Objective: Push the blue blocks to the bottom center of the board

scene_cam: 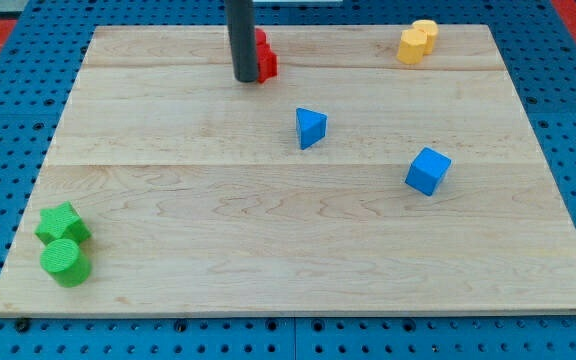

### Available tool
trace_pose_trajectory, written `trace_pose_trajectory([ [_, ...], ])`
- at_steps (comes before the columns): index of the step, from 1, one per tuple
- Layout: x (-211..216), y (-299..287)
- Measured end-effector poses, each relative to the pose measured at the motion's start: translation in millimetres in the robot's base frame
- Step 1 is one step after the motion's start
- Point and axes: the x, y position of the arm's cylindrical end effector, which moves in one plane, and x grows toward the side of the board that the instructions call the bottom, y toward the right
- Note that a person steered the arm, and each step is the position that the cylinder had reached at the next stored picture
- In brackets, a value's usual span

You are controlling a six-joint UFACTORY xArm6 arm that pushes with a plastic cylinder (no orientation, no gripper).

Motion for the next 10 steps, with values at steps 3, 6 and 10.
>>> trace_pose_trajectory([
  [3,40,-43],
  [6,40,-104],
  [10,78,-100],
])
